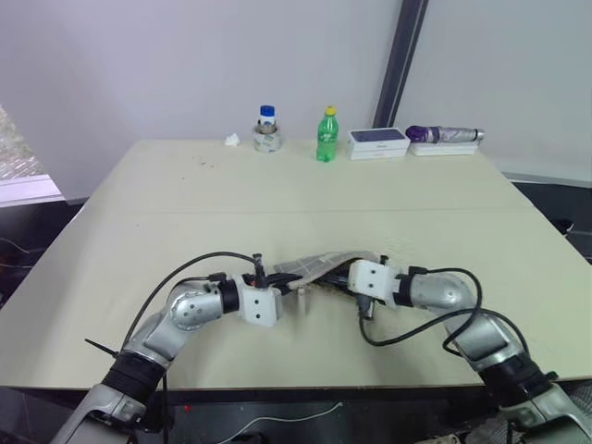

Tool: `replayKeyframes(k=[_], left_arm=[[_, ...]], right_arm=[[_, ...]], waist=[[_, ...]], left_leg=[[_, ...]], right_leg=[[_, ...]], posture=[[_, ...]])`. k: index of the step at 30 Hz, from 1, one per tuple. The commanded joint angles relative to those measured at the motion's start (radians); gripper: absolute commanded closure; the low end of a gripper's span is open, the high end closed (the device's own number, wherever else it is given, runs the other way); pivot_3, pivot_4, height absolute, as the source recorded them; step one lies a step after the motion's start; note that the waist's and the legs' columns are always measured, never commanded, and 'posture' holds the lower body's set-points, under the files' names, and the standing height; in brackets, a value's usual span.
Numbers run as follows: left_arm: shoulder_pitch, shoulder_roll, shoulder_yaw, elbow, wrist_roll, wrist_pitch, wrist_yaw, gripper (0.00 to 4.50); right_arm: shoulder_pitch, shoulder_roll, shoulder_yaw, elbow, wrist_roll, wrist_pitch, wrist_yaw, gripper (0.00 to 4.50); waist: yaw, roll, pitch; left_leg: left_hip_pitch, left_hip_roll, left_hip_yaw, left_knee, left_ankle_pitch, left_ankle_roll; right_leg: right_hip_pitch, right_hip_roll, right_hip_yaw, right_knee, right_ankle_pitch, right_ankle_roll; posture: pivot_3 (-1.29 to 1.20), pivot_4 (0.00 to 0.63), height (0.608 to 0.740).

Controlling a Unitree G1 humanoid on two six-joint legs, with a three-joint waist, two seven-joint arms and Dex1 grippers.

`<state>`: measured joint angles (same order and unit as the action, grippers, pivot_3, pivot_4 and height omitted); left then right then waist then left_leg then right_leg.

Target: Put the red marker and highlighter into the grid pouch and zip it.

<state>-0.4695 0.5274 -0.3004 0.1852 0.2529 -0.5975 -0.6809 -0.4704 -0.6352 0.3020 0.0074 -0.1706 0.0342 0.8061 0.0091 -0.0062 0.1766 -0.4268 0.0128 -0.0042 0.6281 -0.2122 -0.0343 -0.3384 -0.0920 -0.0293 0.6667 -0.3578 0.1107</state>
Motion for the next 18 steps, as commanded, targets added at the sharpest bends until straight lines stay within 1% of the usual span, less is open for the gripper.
replayKeyframes(k=[1, 3, 5, 6, 7, 9, 11, 14, 18], left_arm=[[-0.011, 0.008, 0.004, -0.045, -0.025, -0.027, -0.007, 4.5], [-0.011, 0.013, 0.011, -0.04, -0.028, -0.024, -0.008, 4.5], [-0.01, 0.013, 0.015, -0.04, -0.028, -0.018, -0.003, 4.5], [-0.008, 0.011, 0.017, -0.041, -0.031, -0.013, 0.001, 4.5], [0.0, 0.0, 0.025, -0.046, -0.052, 0.006, 0.004, 4.5], [0.022, -0.029, 0.042, -0.063, -0.115, 0.061, 0.004, 4.5], [0.045, -0.04, 0.045, -0.079, -0.14, 0.09, -0.003, 4.5], [0.07, -0.043, 0.043, -0.095, -0.143, 0.109, -0.004, 4.5], [0.08, -0.055, 0.037, -0.104, -0.148, 0.135, -0.004, 4.5]], right_arm=[[-0.038, 0.032, -0.007, 0.03, -0.014, -0.085, -0.035, 3.14], [-0.031, 0.02, -0.025, 0.028, 0.027, -0.104, 0.01, 2.23], [-0.021, -0.002, -0.042, 0.026, 0.03, -0.127, 0.021, 1.19], [-0.016, -0.014, -0.049, 0.022, 0.027, -0.168, 0.022, 0.62], [-0.004, -0.02, -0.069, -0.007, 0.069, -0.176, 0.045, 0.12], [0.03, -0.02, -0.122, -0.106, 0.226, -0.105, 0.112, 0.05], [0.069, -0.035, -0.166, -0.205, 0.345, -0.006, 0.162, 0.05], [0.123, -0.082, -0.214, -0.283, 0.399, 0.052, 0.194, 0.05], [0.166, -0.097, -0.315, -0.328, 0.527, 0.11, 0.202, 0.05]], waist=[[0.0, 0.0, 0.0], [0.003, 0.0, 0.0], [0.004, 0.0, 0.0], [0.004, 0.0, 0.0], [0.004, 0.0, 0.0], [0.003, 0.0, 0.0], [0.002, 0.0, 0.0], [0.001, 0.0, 0.0], [0.004, 0.0, 0.0]], left_leg=[[0.0, 0.0, 0.0, 0.0, 0.0, 0.0], [0.0, 0.0, 0.001, 0.0, 0.0, 0.0], [0.0, 0.0, 0.001, 0.001, 0.0, 0.0], [0.0, 0.0, 0.001, 0.001, 0.0, 0.0], [0.0, 0.0, 0.001, 0.001, 0.0, 0.0], [0.0, 0.0, 0.0, 0.001, 0.0, 0.0], [0.0, 0.002, -0.001, 0.0, 0.0, 0.0], [0.0, 0.002, -0.002, 0.0, 0.0, 0.0], [0.0, 0.002, -0.002, 0.001, 0.0, 0.0]], right_leg=[[0.0, 0.0, 0.0, 0.0, 0.0, 0.0], [0.0, 0.0, 0.0, 0.0, 0.0, 0.0], [0.001, 0.0, 0.0, 0.0, 0.0, 0.0], [0.001, -0.001, 0.0, 0.0, 0.0, 0.0], [0.001, -0.001, 0.0, 0.0, 0.0, 0.0], [0.001, -0.001, 0.0, 0.0, 0.0, 0.0], [0.001, -0.001, 0.0, 0.0, 0.0, 0.0], [0.001, -0.001, 0.0, 0.0, 0.0, 0.0], [0.002, -0.001, 0.0, 0.0, 0.0, 0.0]], posture=[[0.0, 0.15, 0.74], [0.0, 0.15, 0.74], [0.0, 0.15, 0.74], [0.0, 0.15, 0.74], [0.0, 0.15, 0.74], [0.0, 0.15, 0.74], [0.0, 0.15, 0.74], [0.0, 0.15, 0.74], [0.0, 0.15, 0.74]])
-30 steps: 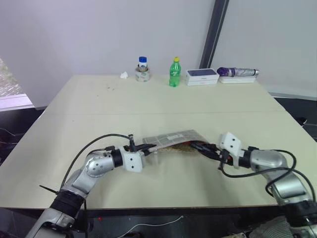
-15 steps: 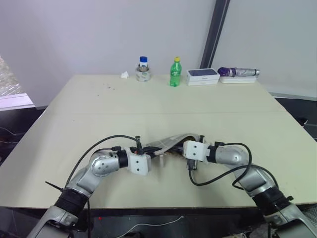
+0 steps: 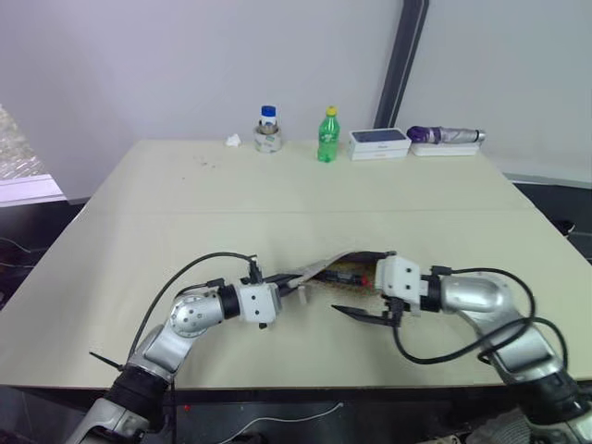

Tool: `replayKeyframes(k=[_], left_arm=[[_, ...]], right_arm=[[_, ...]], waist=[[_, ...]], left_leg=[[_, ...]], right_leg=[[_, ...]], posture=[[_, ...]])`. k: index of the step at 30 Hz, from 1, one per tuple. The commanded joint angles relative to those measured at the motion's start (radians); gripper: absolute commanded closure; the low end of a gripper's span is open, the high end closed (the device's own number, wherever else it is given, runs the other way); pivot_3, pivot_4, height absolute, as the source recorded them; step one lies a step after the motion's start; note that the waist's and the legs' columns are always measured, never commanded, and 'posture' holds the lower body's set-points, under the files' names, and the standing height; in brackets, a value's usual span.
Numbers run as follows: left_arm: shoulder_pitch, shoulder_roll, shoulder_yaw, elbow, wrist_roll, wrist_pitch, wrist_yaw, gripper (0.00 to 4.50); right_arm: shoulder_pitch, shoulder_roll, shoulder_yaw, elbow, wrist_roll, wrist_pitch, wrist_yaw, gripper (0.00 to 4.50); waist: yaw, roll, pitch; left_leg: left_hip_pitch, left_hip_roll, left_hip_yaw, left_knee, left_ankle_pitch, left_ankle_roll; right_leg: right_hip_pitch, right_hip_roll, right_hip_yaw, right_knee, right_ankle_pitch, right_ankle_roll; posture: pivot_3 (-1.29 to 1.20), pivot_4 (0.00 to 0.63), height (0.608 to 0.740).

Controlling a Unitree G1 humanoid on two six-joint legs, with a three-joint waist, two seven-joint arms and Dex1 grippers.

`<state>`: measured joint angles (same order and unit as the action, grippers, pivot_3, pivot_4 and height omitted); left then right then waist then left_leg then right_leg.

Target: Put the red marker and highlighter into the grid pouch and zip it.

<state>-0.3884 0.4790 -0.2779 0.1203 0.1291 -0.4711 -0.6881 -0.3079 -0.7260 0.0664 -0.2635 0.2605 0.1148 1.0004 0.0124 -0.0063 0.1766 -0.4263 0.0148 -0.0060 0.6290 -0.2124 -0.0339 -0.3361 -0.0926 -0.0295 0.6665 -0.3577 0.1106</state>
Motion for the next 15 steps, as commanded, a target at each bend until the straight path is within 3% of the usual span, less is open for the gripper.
replayKeyframes(k=[1, 5, 9, 15], left_arm=[[-0.001, -0.008, 0.014, -0.041, -0.026, 0.012, 0.002, 4.5], [-0.019, -0.023, 0.024, -0.03, -0.015, 0.035, 0.022, 4.5], [-0.032, -0.015, -0.002, -0.04, -0.006, 0.038, -0.012, 4.5], [-0.043, 0.013, -0.05, -0.004, 0.117, -0.03, 0.006, 4.5]], right_arm=[[0.007, -0.008, -0.091, -0.06, 0.111, 0.039, 0.009, 0.05], [0.03, 0.004, -0.145, -0.085, 0.244, 0.169, -0.011, 0.05], [0.217, -0.001, -0.078, -0.155, 0.292, 0.252, 0.028, 0.05], [0.302, 0.115, 0.012, -0.109, 0.227, 0.224, -0.044, 0.05]], waist=[[0.001, 0.0, 0.0], [0.0, 0.0, 0.0], [0.005, -0.001, -0.001], [-0.006, 0.0, 0.0]], left_leg=[[0.0, 0.0, 0.0, 0.0, 0.0, 0.0], [0.0, 0.0, 0.0, 0.0, 0.0, 0.0], [0.0, 0.0, 0.0, 0.0, 0.0, 0.0], [0.001, -0.001, 0.0, 0.0, 0.0, 0.001]], right_leg=[[0.0, 0.0, 0.0, 0.0, 0.0, 0.0], [0.0, 0.0, 0.0, 0.0, 0.0, 0.0], [0.002, 0.0, -0.002, -0.002, 0.0, 0.0], [0.001, 0.001, 0.001, 0.0, 0.0, 0.0]], posture=[[0.0, 0.15, 0.74], [0.0, 0.15, 0.74], [0.0, 0.15, 0.74], [0.0, 0.15, 0.74]])
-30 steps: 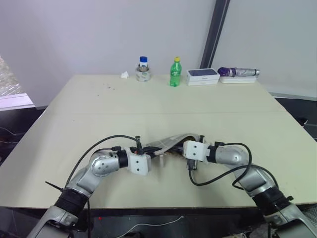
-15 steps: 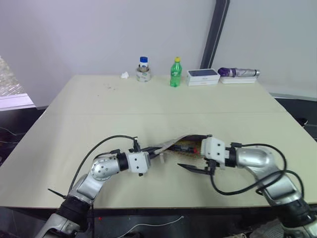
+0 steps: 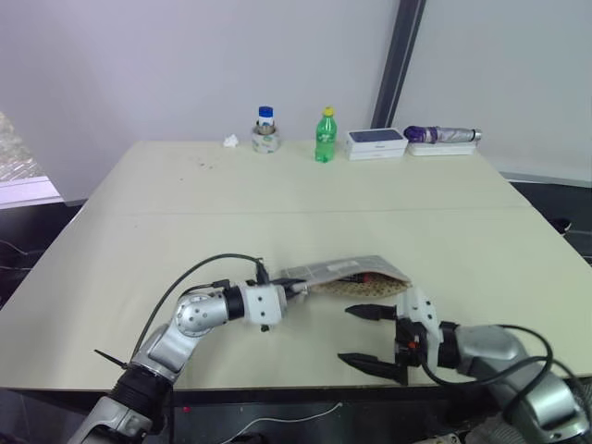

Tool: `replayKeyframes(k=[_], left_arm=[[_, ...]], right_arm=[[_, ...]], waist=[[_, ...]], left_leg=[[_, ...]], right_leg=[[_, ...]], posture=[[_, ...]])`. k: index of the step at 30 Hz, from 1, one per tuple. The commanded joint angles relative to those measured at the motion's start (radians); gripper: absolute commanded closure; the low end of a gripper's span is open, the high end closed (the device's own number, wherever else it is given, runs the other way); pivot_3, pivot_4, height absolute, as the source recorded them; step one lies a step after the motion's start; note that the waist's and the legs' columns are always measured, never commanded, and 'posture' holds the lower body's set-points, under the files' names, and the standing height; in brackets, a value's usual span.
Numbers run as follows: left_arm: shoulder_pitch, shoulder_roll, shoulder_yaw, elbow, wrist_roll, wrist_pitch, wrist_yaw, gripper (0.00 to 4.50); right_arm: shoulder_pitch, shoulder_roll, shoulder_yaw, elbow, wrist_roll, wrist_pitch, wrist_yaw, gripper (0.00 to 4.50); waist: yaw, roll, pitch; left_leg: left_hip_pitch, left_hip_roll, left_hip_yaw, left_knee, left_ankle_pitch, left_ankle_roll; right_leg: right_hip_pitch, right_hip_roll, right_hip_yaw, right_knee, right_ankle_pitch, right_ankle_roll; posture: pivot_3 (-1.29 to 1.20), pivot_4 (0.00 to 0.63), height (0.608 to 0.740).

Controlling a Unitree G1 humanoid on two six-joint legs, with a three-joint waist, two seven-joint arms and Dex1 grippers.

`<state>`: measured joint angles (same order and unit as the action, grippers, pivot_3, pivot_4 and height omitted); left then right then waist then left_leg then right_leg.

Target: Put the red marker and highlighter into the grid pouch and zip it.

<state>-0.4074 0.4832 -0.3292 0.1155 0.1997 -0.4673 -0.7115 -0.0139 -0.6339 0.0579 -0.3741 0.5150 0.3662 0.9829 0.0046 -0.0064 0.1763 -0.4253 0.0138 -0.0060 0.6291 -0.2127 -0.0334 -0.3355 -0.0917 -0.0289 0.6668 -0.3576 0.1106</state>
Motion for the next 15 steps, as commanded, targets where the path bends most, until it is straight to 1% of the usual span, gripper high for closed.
replayKeyframes(k=[1, 5, 10, 15], left_arm=[[-0.034, 0.007, 0.001, 0.011, 0.066, -0.041, 0.043, 4.5], [-0.063, 0.002, -0.018, 0.038, 0.14, -0.091, 0.087, 4.5], [-0.076, -0.008, -0.025, 0.043, 0.171, -0.095, 0.109, 4.5], [-0.072, -0.004, -0.022, 0.024, 0.171, -0.087, 0.11, 4.5]], right_arm=[[-0.003, 0.051, 0.036, 0.037, -0.056, -0.029, -0.061, 0.05], [-0.069, 0.127, 0.094, 0.097, -0.114, -0.011, -0.123, 0.05], [-0.135, 0.219, 0.13, 0.112, -0.086, 0.061, -0.162, 0.05], [-0.157, 0.271, 0.145, 0.115, -0.087, 0.077, -0.179, 0.05]], waist=[[0.004, 0.0, 0.0], [0.007, 0.0, 0.0], [0.007, 0.0, 0.0], [0.007, 0.0, 0.0]], left_leg=[[0.0, 0.0, 0.0, 0.0, 0.0, 0.0], [0.0, 0.0, 0.0, 0.001, 0.0, 0.0], [-0.001, 0.0, 0.0, 0.0, 0.0, 0.0], [-0.001, 0.0, 0.0, -0.001, 0.0, 0.0]], right_leg=[[0.0, 0.0, 0.0, 0.0, 0.0, 0.0], [0.0, 0.0, 0.0, 0.0, 0.0, 0.0], [-0.001, 0.0, 0.0, 0.0, 0.0, 0.0], [-0.001, 0.0, 0.0, 0.0, 0.0, 0.0]], posture=[[0.0, 0.15, 0.74], [0.0, 0.15, 0.74], [0.0, 0.15, 0.74], [0.0, 0.15, 0.74]])
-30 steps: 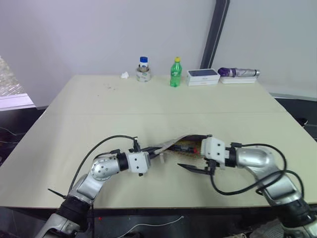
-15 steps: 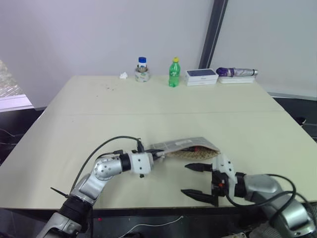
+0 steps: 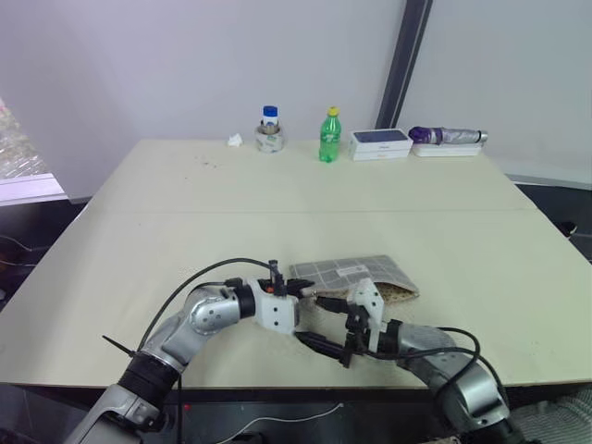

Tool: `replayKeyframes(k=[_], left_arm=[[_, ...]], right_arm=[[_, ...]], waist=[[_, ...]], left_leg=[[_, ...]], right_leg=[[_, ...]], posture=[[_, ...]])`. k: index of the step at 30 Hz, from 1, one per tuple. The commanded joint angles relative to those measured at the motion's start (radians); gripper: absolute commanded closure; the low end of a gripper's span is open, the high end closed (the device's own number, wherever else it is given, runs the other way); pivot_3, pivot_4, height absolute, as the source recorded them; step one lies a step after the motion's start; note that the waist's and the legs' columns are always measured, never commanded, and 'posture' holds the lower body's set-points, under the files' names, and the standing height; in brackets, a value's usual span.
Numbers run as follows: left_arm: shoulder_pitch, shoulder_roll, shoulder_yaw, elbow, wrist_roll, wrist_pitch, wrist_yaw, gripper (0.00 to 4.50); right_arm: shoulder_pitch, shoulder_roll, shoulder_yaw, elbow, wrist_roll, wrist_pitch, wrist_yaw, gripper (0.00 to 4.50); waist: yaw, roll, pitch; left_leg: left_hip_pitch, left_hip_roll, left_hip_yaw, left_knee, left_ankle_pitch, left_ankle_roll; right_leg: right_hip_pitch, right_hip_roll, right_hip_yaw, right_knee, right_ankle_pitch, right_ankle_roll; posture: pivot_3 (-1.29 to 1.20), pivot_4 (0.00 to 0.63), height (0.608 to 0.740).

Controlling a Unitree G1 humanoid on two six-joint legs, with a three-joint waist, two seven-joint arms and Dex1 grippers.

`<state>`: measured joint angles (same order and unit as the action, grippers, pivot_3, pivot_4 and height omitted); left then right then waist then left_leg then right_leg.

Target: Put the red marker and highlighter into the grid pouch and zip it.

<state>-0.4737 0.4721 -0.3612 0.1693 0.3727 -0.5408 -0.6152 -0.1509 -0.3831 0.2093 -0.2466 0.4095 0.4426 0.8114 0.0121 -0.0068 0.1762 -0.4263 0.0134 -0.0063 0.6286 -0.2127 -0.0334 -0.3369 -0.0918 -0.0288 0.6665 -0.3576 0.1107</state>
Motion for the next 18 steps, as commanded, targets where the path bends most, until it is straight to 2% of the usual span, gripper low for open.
replayKeyframes(k=[1, 3, 6, 9, 10, 13, 18], left_arm=[[-0.006, 0.009, 0.011, -0.032, -0.004, -0.012, 0.014, 4.5], [-0.008, 0.012, 0.014, -0.032, -0.005, -0.01, 0.015, 4.5], [-0.009, 0.014, 0.014, -0.033, -0.008, -0.008, 0.016, 4.5], [-0.009, 0.016, 0.014, -0.035, -0.008, -0.006, 0.017, 4.5], [-0.011, 0.016, 0.015, -0.038, -0.009, -0.003, 0.016, 4.5], [-0.011, 0.017, 0.019, -0.041, -0.012, 0.002, 0.017, 4.5], [-0.008, 0.019, 0.019, -0.042, -0.013, 0.005, 0.019, 4.5]], right_arm=[[-0.026, 0.03, -0.01, -0.007, 0.022, 0.005, -0.013, 0.05], [-0.035, 0.037, -0.008, 0.009, 0.015, -0.002, -0.009, 0.05], [-0.054, 0.058, -0.019, 0.032, 0.037, 0.014, -0.011, 0.87], [-0.058, 0.038, 0.007, 0.047, -0.009, 0.0, -0.002, 2.47], [-0.05, 0.026, 0.008, 0.049, -0.019, -0.008, 0.005, 2.86], [-0.041, 0.009, -0.02, 0.078, -0.042, -0.046, -0.006, 4.41], [-0.051, 0.033, -0.046, 0.084, -0.023, -0.063, -0.019, 4.46]], waist=[[-0.001, 0.0, 0.0], [-0.001, 0.0, 0.0], [-0.001, 0.0, 0.0], [-0.001, 0.0, 0.0], [0.0, 0.0, 0.0], [0.0, 0.0, 0.0], [-0.002, 0.0, 0.0]], left_leg=[[0.0, 0.0, 0.0, 0.0, 0.0, 0.0], [0.0, 0.0, 0.0, 0.0, 0.0, 0.0], [0.0, 0.0, 0.0, 0.0, 0.0, 0.0], [0.0, 0.0, 0.0, 0.0, 0.0, 0.0], [0.0, 0.0, 0.0, 0.0, 0.0, 0.0], [0.0, 0.0, 0.0, 0.0, 0.0, 0.0], [0.0, 0.0, 0.0, 0.0, 0.0, 0.0]], right_leg=[[0.0, 0.0, 0.0, 0.0, 0.0, 0.0], [0.0, 0.0, 0.0, 0.0, 0.0, 0.0], [0.0, 0.0, 0.0, 0.0, 0.0, 0.0], [0.0, 0.0, 0.0, 0.0, 0.0, 0.0], [0.0, 0.0, 0.0, 0.0, 0.0, 0.0], [0.0, 0.0, 0.0, 0.0, 0.0, 0.0], [-0.001, 0.0, 0.0, 0.0, 0.0, 0.0]], posture=[[0.0, 0.15, 0.74], [0.0, 0.15, 0.74], [0.0, 0.15, 0.74], [0.0, 0.15, 0.74], [0.0, 0.15, 0.74], [0.0, 0.15, 0.74], [0.0, 0.15, 0.74]])
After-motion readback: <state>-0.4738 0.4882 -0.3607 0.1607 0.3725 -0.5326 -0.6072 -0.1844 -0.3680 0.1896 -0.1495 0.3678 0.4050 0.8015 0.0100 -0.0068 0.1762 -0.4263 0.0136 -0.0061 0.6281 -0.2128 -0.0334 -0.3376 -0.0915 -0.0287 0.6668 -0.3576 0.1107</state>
